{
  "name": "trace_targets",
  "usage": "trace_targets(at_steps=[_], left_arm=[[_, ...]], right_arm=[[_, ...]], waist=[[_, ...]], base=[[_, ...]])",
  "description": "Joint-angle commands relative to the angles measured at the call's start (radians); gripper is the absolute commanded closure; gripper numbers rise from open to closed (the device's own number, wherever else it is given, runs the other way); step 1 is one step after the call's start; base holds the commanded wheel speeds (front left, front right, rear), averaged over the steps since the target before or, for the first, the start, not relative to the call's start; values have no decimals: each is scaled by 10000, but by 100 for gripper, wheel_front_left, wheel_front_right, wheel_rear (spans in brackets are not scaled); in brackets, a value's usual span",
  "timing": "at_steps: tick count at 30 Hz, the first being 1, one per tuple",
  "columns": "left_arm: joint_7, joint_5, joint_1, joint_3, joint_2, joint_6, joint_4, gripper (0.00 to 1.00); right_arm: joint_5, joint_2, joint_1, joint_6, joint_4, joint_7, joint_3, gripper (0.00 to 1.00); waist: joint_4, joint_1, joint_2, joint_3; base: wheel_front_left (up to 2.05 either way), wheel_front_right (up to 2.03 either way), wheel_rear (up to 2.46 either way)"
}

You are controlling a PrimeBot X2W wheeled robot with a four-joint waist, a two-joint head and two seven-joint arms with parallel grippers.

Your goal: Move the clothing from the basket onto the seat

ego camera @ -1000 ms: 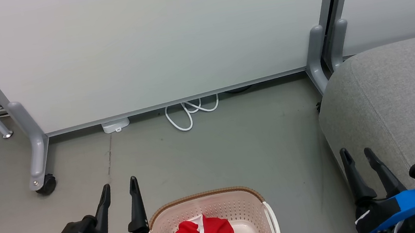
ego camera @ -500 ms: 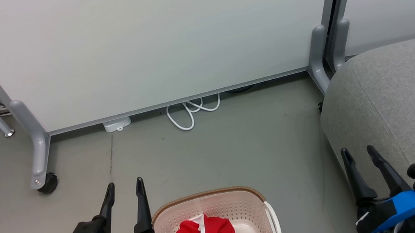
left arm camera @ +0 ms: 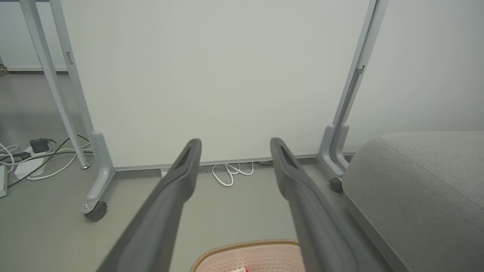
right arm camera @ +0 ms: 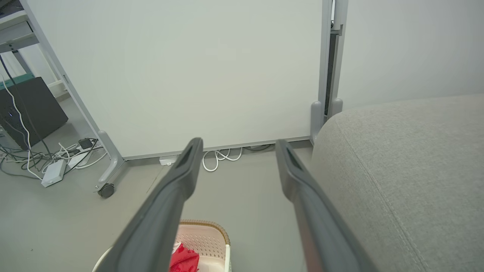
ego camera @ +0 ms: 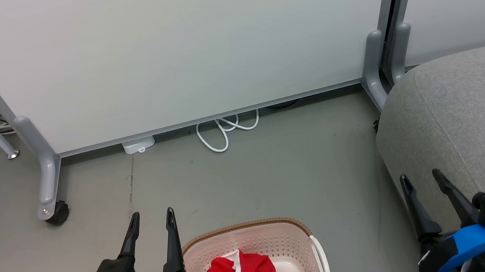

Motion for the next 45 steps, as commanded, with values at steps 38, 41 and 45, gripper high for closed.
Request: trace_targets(at_steps=[38, 41, 45], left_arm=[[-83, -757, -345, -49, 25, -52, 545, 0], [-83, -692, -650, -159, 22, -137, 1108, 0], [-85, -539, -1130, -220, 32, -209, 2007, 0]], right_arm=[[-402, -53, -517, 4, -307, 114, 474, 0], [-445, -53, -888, 4, -418, 112, 757, 0], [-393, -52, -1373, 4, -483, 42, 1175, 0]], waist=[[-408, -1, 0, 1210], [-758, -1, 0, 1825], [-1297, -1, 0, 2724]], base=[[0, 0, 0], [0, 0, 0], [0, 0, 0]])
